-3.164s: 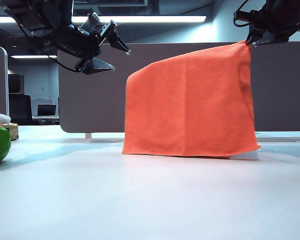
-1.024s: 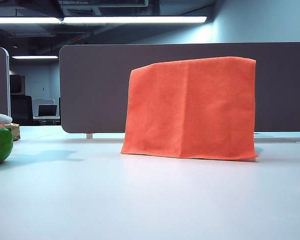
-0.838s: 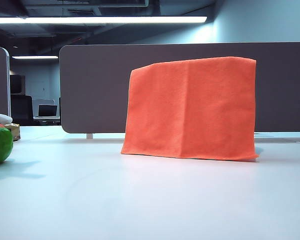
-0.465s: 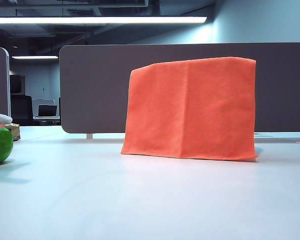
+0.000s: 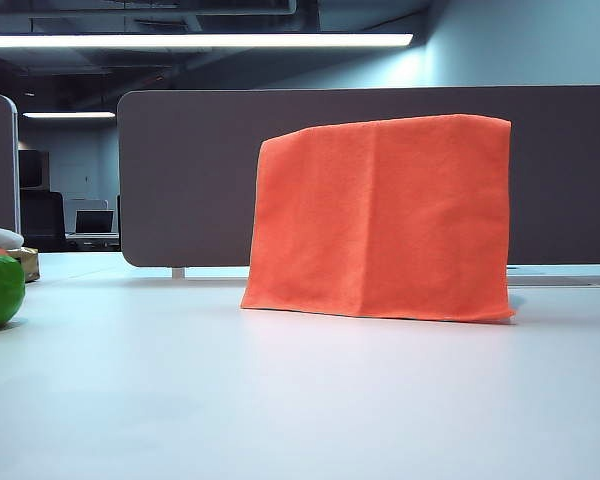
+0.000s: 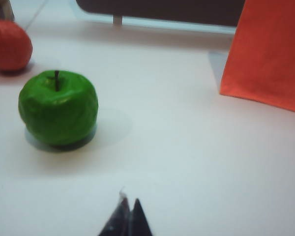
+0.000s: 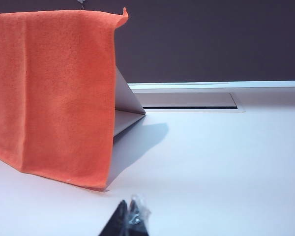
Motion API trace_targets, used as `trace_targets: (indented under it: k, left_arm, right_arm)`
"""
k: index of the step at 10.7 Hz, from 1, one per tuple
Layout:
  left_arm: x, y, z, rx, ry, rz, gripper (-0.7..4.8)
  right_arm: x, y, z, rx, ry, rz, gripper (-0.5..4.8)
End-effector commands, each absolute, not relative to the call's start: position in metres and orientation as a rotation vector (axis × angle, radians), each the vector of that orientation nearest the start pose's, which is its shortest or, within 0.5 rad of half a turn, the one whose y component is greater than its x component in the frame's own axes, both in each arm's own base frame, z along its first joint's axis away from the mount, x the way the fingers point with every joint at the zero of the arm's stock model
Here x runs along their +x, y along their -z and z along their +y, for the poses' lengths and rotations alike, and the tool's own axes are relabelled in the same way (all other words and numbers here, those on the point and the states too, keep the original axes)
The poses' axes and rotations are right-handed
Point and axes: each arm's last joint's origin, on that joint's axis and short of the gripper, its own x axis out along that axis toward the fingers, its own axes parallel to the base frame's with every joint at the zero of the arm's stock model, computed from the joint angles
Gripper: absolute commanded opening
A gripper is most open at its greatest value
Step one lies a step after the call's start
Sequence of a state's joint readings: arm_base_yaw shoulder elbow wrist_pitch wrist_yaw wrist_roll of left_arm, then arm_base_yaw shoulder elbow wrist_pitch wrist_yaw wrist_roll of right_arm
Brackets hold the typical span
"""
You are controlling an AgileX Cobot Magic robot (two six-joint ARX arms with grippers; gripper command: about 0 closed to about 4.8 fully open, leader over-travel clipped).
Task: Pick up the cloth from the table and use it to cover the mirror.
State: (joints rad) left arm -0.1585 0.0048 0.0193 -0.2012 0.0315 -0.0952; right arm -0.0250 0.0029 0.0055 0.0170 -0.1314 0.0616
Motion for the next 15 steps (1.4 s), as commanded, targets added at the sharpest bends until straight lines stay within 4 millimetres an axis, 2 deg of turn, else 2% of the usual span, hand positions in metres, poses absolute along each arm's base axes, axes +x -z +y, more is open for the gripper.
trace_targets:
  k: [1, 3, 5, 7, 9, 10, 13, 14, 15]
  left_arm:
    - [0.095, -0.151, -0.016, -0.02, 0.183, 0.16, -0.05]
    - [0.096, -0.152, -0.008, -0.013, 0.087, 0.146, -0.05]
    - [0.097, -0.154, -0.004, -0.029, 0.083, 0.129, -0.05]
    - [0.097, -0.154, 0.0, -0.004, 0.035, 0.127, -0.05]
    - [0.097, -0.157, 0.0, -0.003, 0.035, 0.097, -0.05]
    - [0.097, -0.169, -0.001, 0.0, 0.041, -0.023, -0.05]
    - [0.097, -0.168, -0.003, -0.018, 0.127, -0.022, -0.05]
    - [0.096, -0.176, -0.004, -0.036, 0.155, -0.099, -0.05]
    - [0.096, -0.176, -0.004, -0.036, 0.155, -0.094, -0.05]
  right_arm:
    - [0.097, -0.167, 0.001, 0.057, -0.11, -0.025, -0.06]
    - [0.097, -0.168, 0.002, 0.056, -0.141, -0.033, -0.05]
    - [0.097, -0.168, 0.002, 0.055, -0.138, -0.032, -0.05]
    - [0.097, -0.17, -0.001, 0.048, -0.039, -0.058, -0.06]
    - [0.097, -0.172, -0.001, 0.047, -0.031, -0.073, -0.05]
    - [0.097, -0.173, 0.002, -0.082, -0.135, -0.094, -0.06]
    - [0.097, -0.173, 0.0, -0.082, -0.054, -0.087, -0.06]
    - [0.097, -0.169, -0.002, 0.014, 0.003, -0.051, -0.05]
    - [0.097, -0.169, -0.002, 0.014, 0.003, -0.051, -0.05]
